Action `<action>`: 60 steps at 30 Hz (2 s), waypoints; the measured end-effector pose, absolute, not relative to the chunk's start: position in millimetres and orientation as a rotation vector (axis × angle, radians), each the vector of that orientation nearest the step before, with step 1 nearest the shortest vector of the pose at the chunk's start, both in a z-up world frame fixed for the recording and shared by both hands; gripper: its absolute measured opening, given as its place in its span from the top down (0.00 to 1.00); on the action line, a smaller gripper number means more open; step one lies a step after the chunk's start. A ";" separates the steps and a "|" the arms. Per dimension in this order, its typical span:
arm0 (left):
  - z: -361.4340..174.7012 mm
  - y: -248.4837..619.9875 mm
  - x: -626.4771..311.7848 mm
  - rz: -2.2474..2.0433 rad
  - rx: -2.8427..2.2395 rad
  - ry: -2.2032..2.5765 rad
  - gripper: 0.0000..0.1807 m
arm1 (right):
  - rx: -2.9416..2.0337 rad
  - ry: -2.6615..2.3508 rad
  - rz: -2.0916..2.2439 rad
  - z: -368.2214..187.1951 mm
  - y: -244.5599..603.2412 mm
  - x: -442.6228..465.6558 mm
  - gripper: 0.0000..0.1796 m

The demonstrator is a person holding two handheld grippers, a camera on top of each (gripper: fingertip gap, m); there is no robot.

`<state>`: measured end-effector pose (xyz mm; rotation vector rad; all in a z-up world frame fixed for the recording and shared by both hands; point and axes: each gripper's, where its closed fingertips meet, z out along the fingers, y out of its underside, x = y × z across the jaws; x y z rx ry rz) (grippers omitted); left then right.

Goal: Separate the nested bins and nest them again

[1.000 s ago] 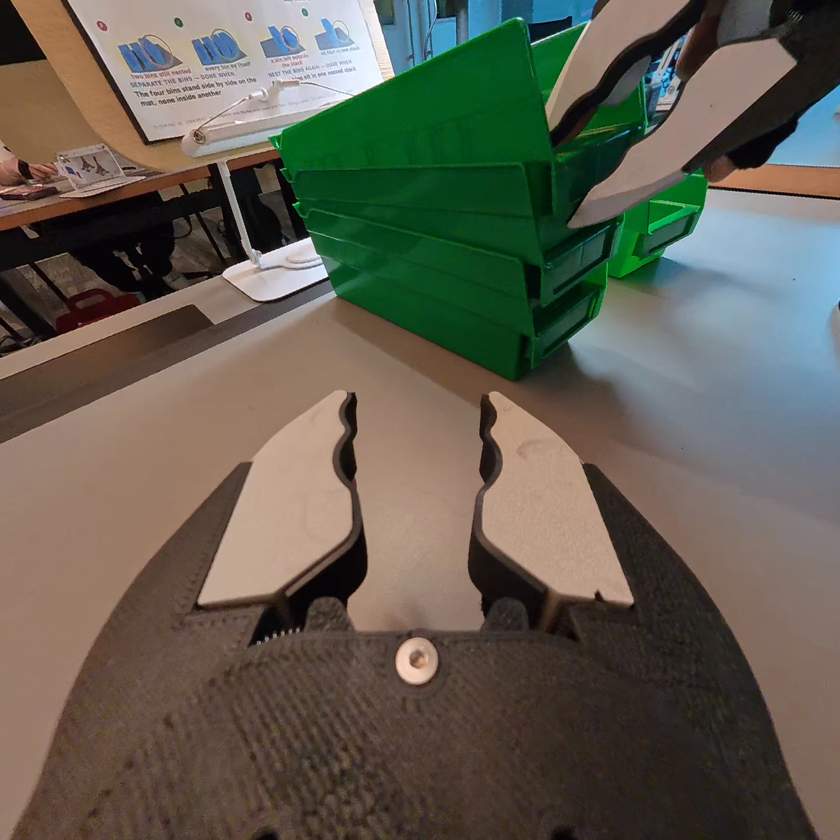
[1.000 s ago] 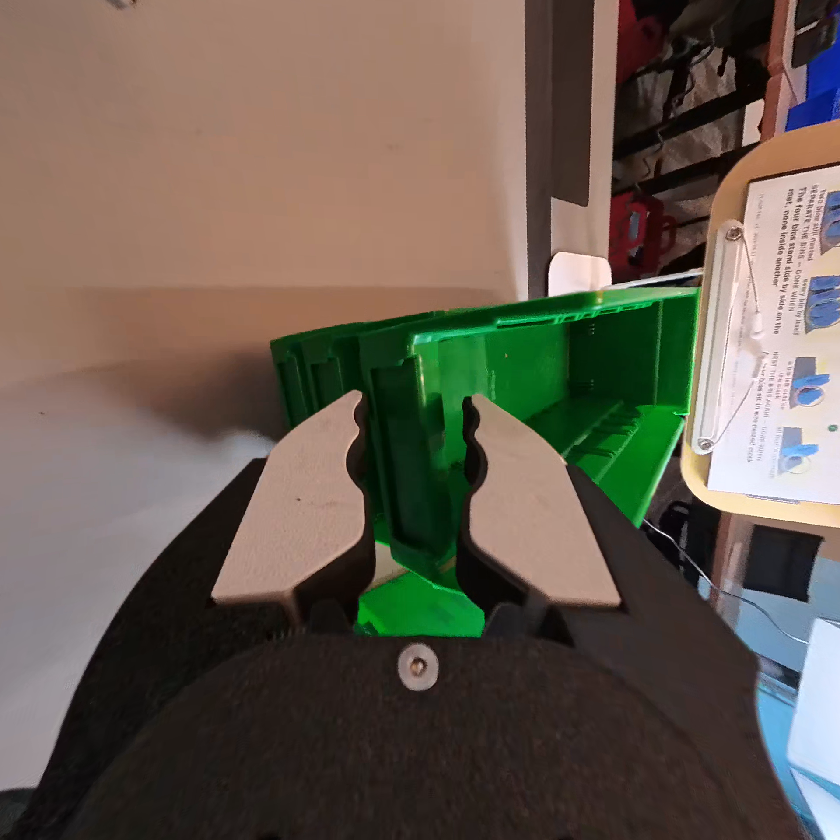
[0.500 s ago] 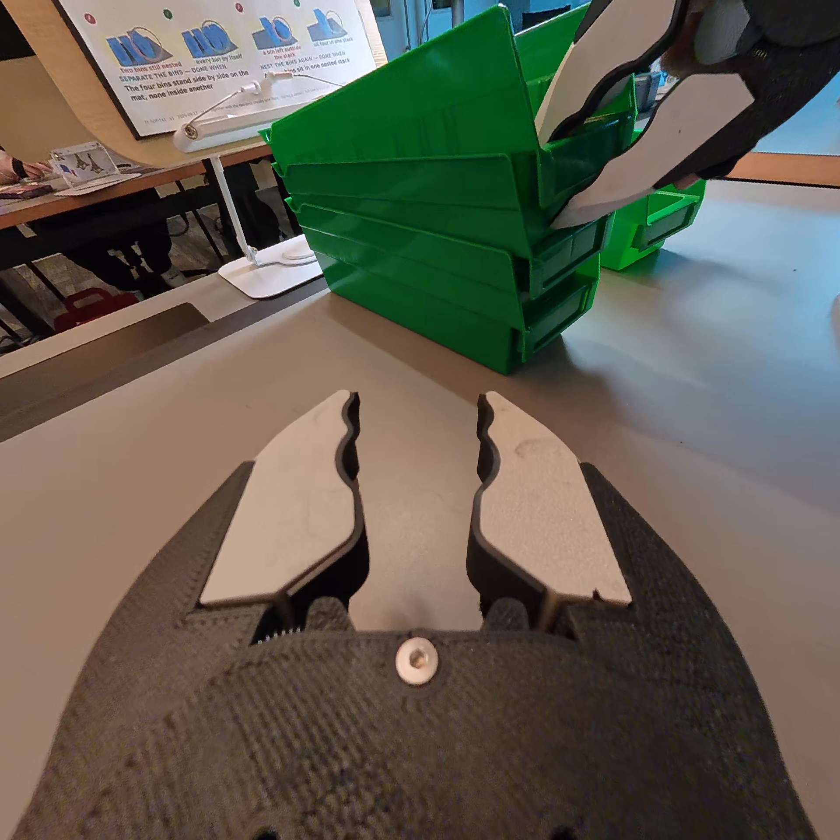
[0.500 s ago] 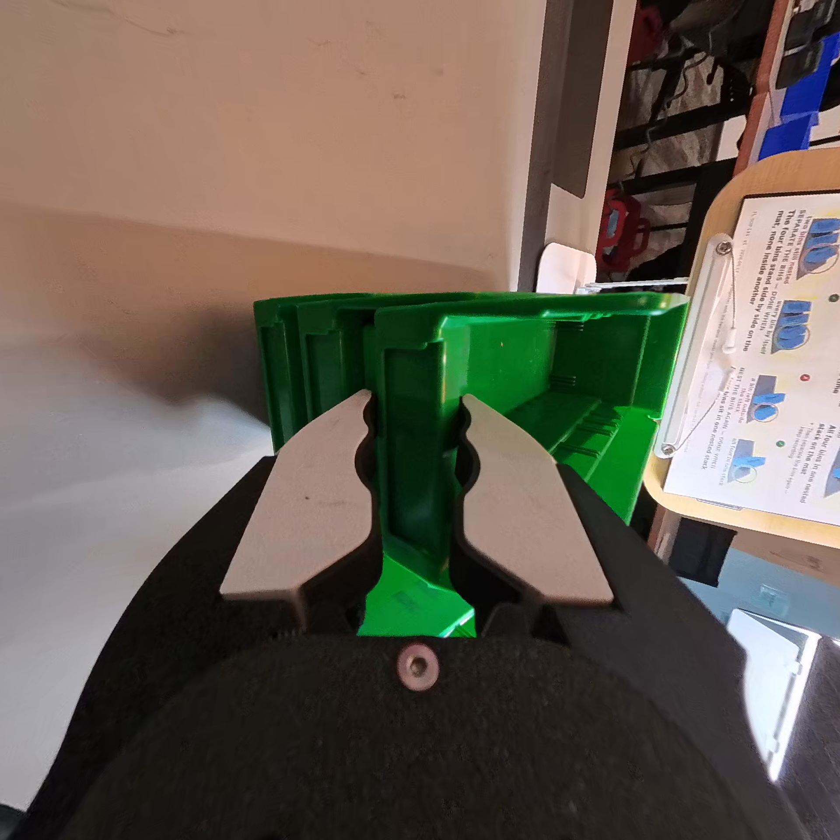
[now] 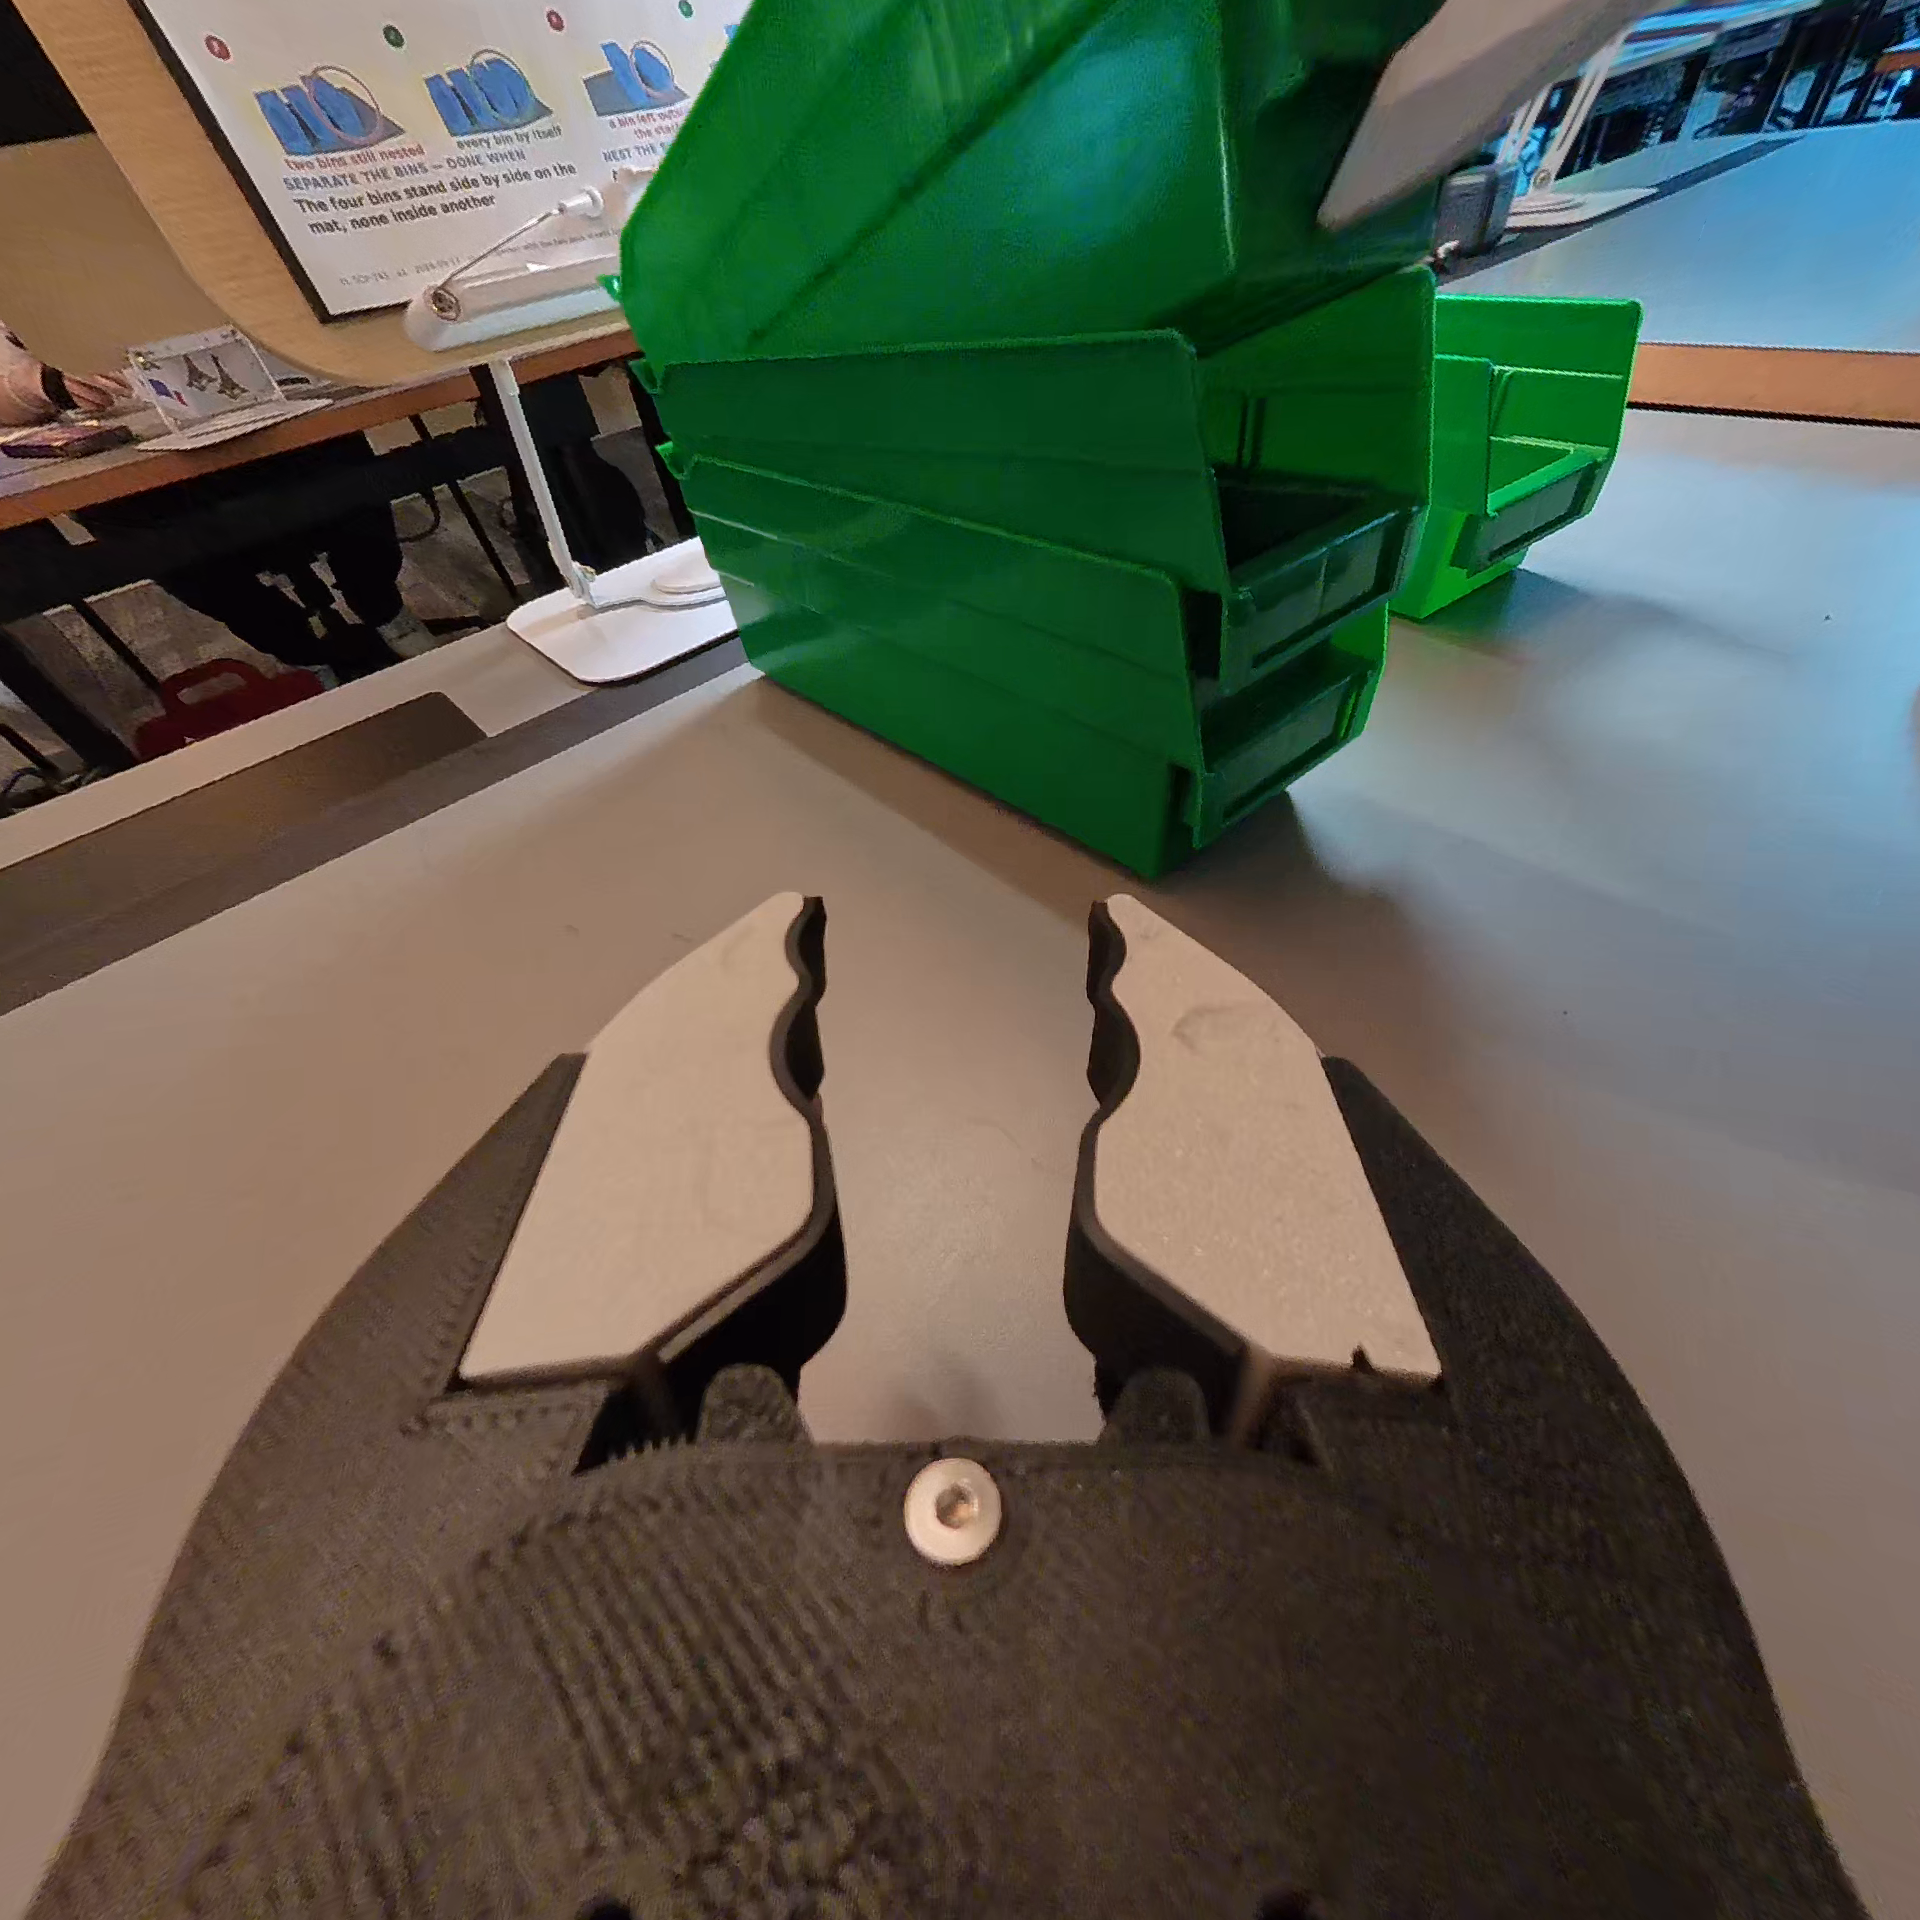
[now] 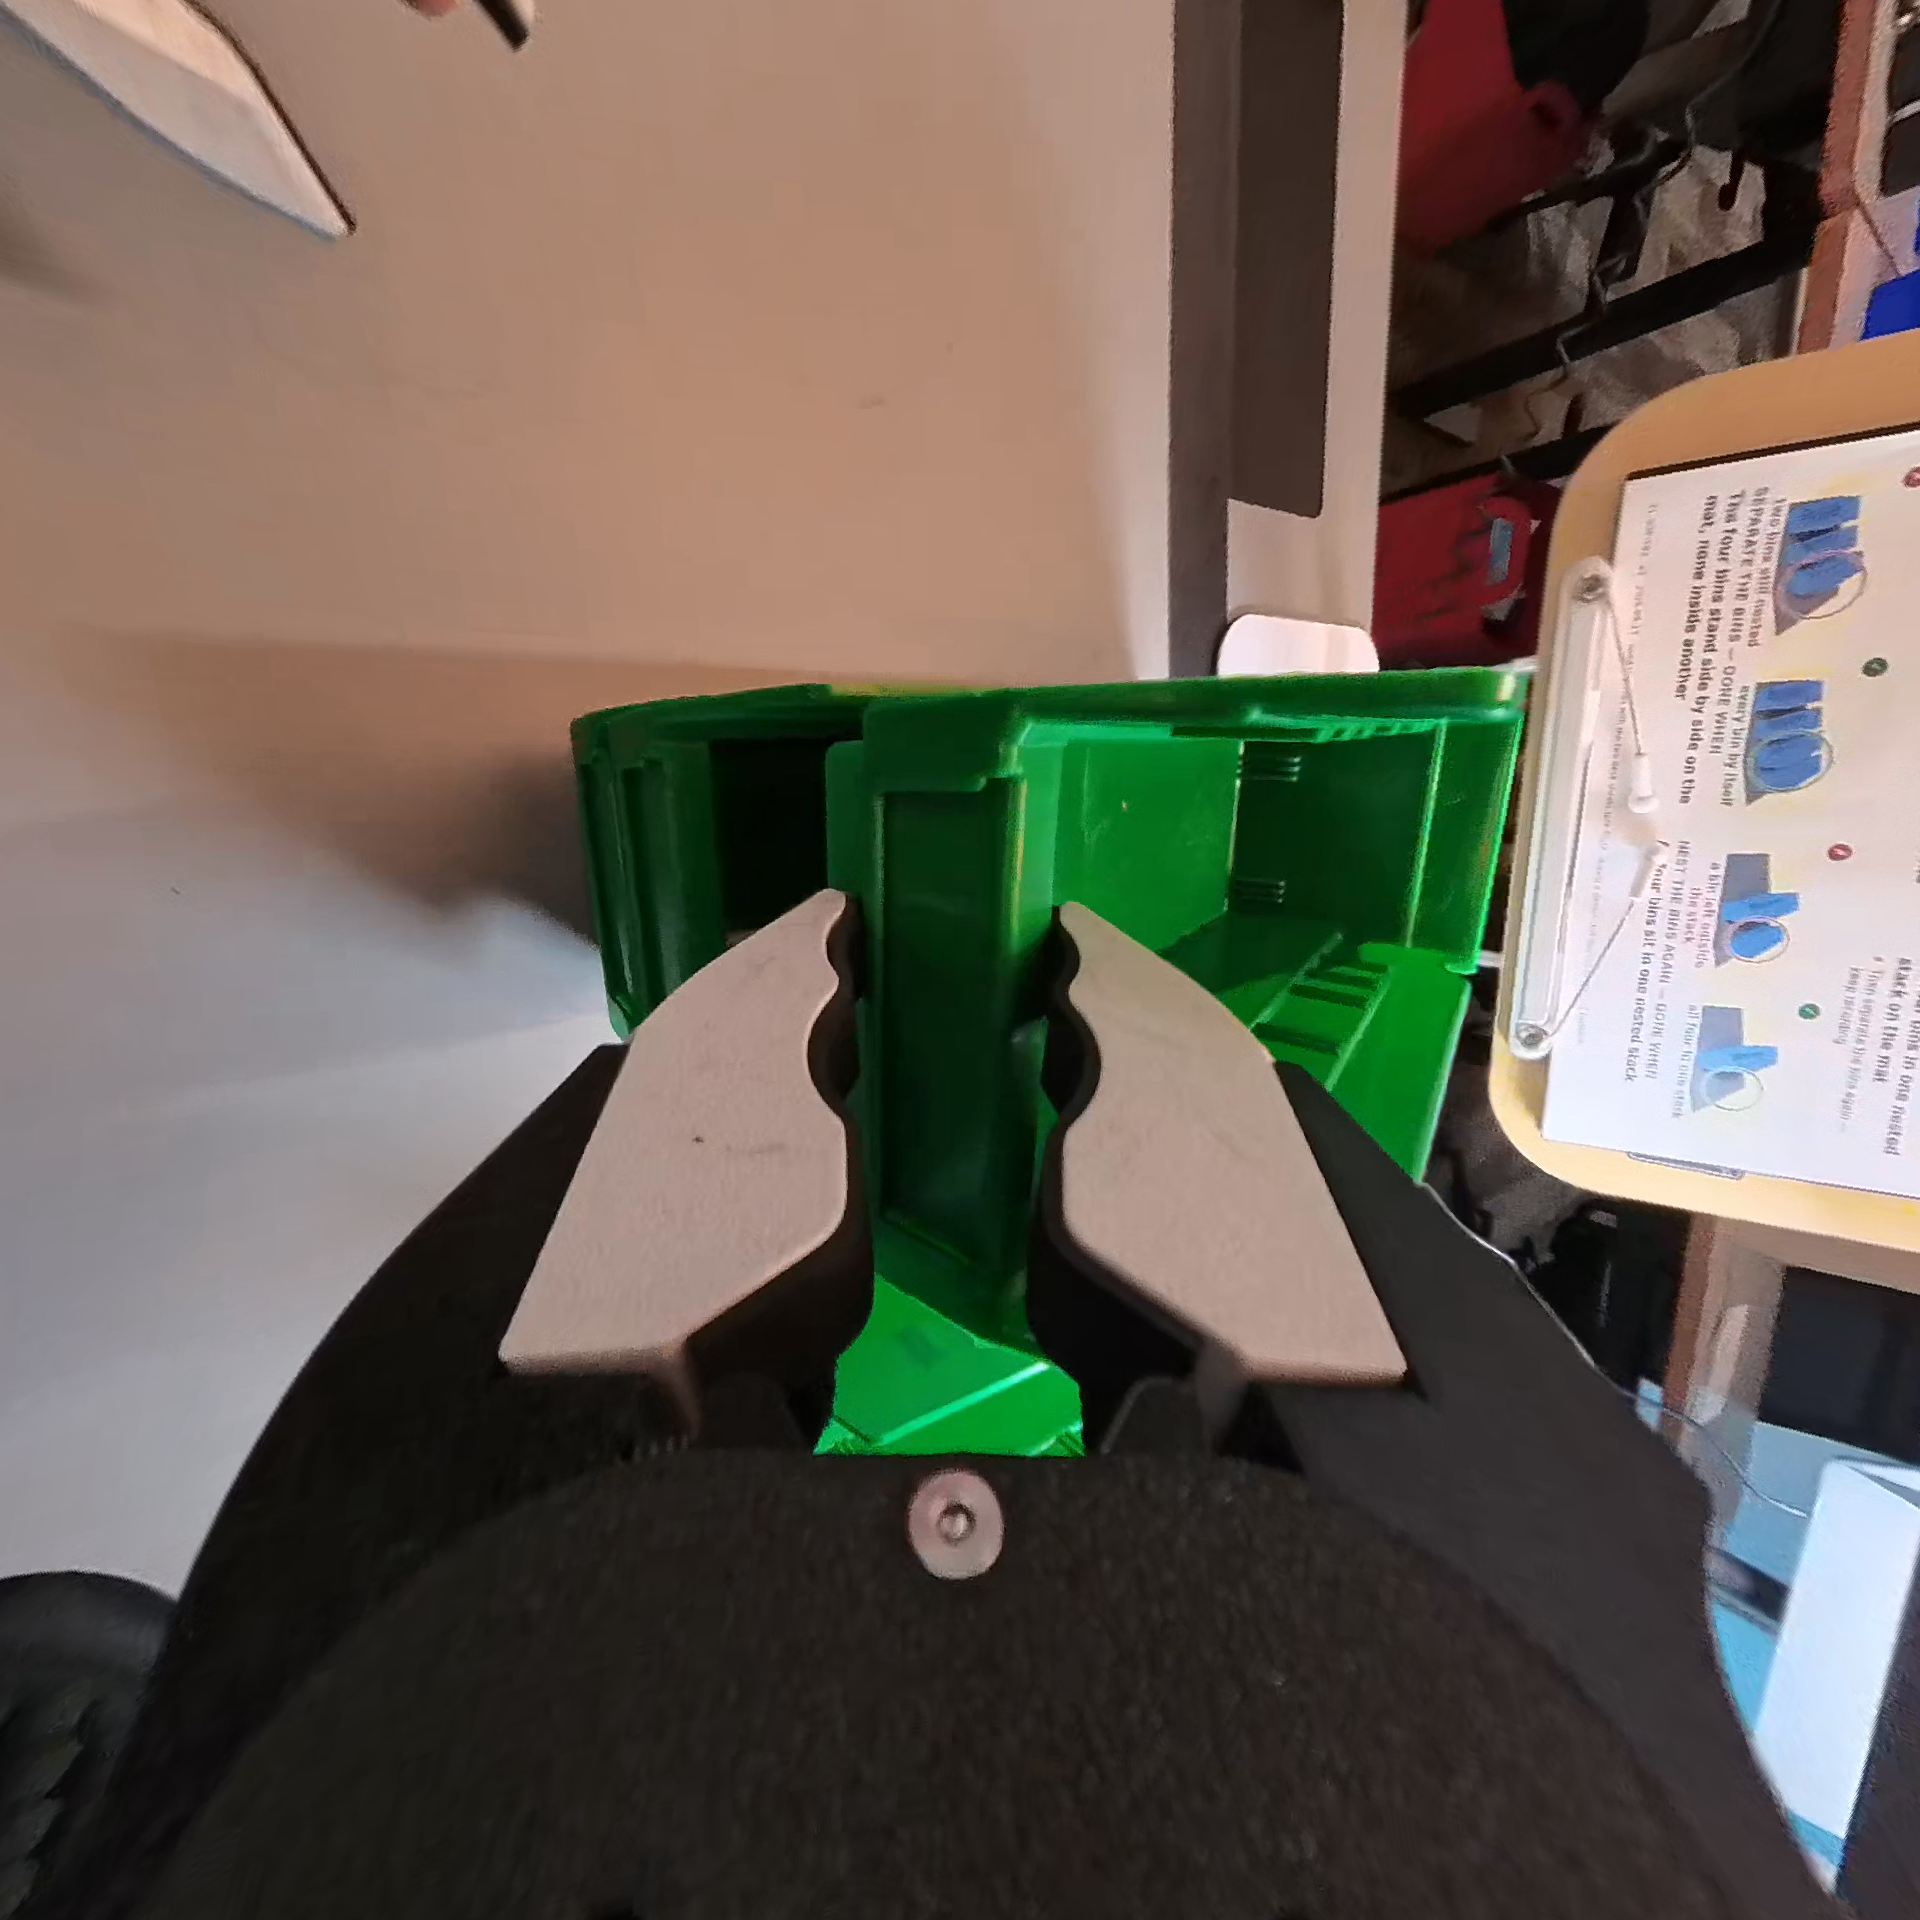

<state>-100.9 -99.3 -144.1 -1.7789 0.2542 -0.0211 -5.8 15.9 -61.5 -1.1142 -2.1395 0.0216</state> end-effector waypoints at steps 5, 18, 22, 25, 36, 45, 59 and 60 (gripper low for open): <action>-144.6 -98.9 -101.3 -0.031 -1.781 0.248 0.73 | -1.121 -2.053 0.095 -25.7 21.6 -7.8 0.82; -149.6 -97.3 -99.5 -0.039 -1.799 0.252 0.73 | -1.018 -1.922 -0.066 14.1 44.9 55.1 0.82; -150.8 -97.1 -100.1 -0.029 -1.803 0.251 0.73 | -1.030 -1.961 -0.099 -34.5 55.9 73.7 0.83; -151.9 -96.7 -101.9 -0.028 -1.808 0.242 0.73 | -1.053 -1.976 -0.104 -78.4 64.5 78.9 0.83; -155.9 -95.8 -104.2 -0.025 -1.823 0.237 0.73 | -1.035 -2.044 -0.310 -185.0 94.0 75.0 0.82; -153.6 -96.4 -104.2 -0.026 -1.816 0.237 0.73 | -1.070 -2.043 -0.297 -199.5 94.6 75.7 0.76; -123.6 -84.5 -41.7 0.008 -1.783 0.645 0.75 | -1.399 -1.406 0.649 -133.2 11.0 166.6 0.71; -117.7 -80.5 -32.7 0.020 -1.779 0.697 0.75 | -1.411 -1.392 0.647 -138.1 9.9 173.8 0.71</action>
